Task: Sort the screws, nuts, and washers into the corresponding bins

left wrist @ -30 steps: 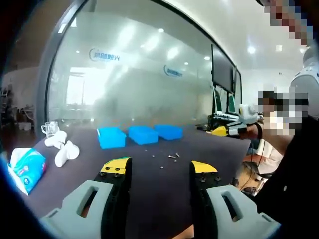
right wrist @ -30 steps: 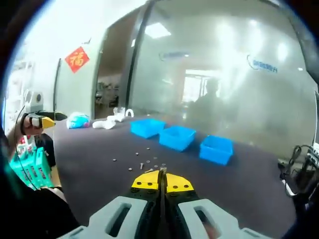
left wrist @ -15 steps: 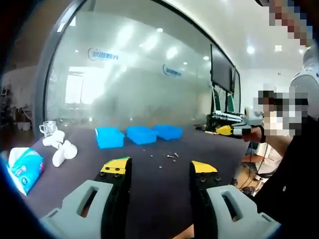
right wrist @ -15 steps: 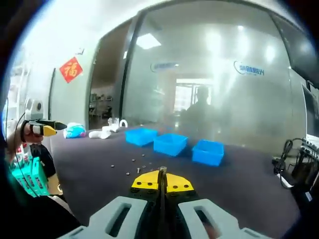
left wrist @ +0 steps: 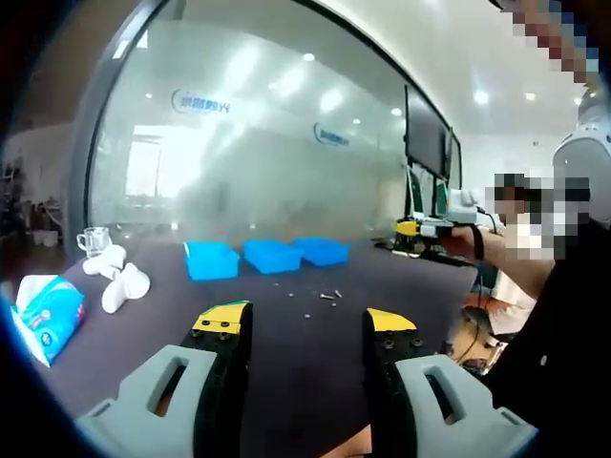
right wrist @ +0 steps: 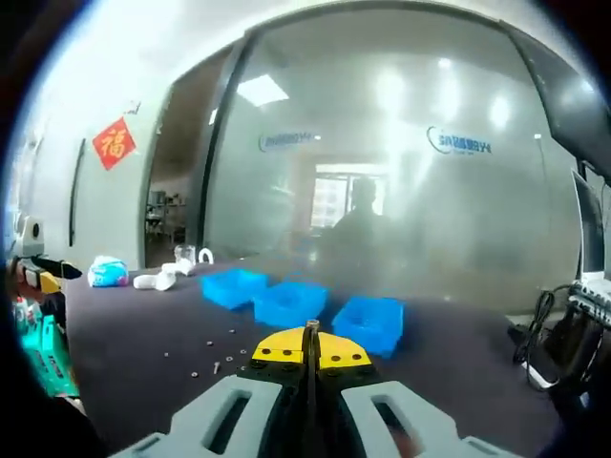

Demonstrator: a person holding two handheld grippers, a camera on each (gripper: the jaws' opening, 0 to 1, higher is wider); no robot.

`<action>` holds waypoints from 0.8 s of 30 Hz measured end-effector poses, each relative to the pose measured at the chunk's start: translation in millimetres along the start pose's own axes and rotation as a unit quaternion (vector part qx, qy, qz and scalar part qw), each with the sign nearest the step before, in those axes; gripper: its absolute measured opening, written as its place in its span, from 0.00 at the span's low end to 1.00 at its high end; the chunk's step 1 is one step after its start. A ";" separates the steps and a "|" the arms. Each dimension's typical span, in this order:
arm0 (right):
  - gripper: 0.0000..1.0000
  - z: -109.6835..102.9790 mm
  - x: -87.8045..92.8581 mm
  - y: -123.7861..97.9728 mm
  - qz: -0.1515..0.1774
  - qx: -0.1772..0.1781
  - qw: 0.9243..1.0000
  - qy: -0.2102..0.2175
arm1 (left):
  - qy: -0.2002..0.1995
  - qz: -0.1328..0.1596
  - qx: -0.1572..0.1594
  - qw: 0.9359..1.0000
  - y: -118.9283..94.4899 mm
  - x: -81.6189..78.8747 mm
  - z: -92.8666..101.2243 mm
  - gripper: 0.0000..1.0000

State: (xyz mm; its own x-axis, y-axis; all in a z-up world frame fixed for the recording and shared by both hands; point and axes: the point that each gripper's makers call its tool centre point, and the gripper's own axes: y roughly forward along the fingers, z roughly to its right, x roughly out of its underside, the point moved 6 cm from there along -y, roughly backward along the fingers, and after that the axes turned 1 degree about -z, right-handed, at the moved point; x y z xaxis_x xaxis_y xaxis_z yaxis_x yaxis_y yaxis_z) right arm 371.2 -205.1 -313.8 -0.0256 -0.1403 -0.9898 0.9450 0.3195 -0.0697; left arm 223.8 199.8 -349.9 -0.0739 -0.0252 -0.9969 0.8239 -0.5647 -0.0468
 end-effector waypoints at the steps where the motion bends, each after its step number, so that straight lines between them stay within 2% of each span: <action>1: 0.00 3.0 -2.4 5.5 0.001 0.003 1.000 -0.001 | 0.000 0.000 0.000 1.000 -0.2 0.1 -0.1 0.46; 11: 0.00 30.5 -12.9 70.9 -0.007 0.026 1.000 0.005 | -0.006 0.001 -0.008 1.000 -2.6 4.4 -5.0 0.46; 13: 0.00 35.0 -14.8 82.4 -0.010 0.031 0.999 0.022 | -0.008 0.001 -0.009 1.000 -3.6 4.4 -5.7 0.46; 20: 0.00 39.7 -24.5 117.4 -0.019 0.032 0.999 0.015 | -0.006 0.009 -0.017 1.000 -6.0 -0.7 -7.8 0.46; 24: 0.00 52.3 -26.2 148.1 -0.028 0.039 0.999 0.014 | -0.006 0.010 -0.020 1.000 -6.0 -2.0 -10.0 0.46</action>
State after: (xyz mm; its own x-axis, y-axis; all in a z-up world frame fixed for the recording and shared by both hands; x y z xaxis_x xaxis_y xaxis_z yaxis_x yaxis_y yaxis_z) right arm 528.9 -203.0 -291.7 -0.0878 -0.1293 -0.9877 0.9642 0.2380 -0.1169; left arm 224.7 211.6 -348.3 -0.0645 -0.0466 -0.9968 0.8476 -0.5298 -0.0301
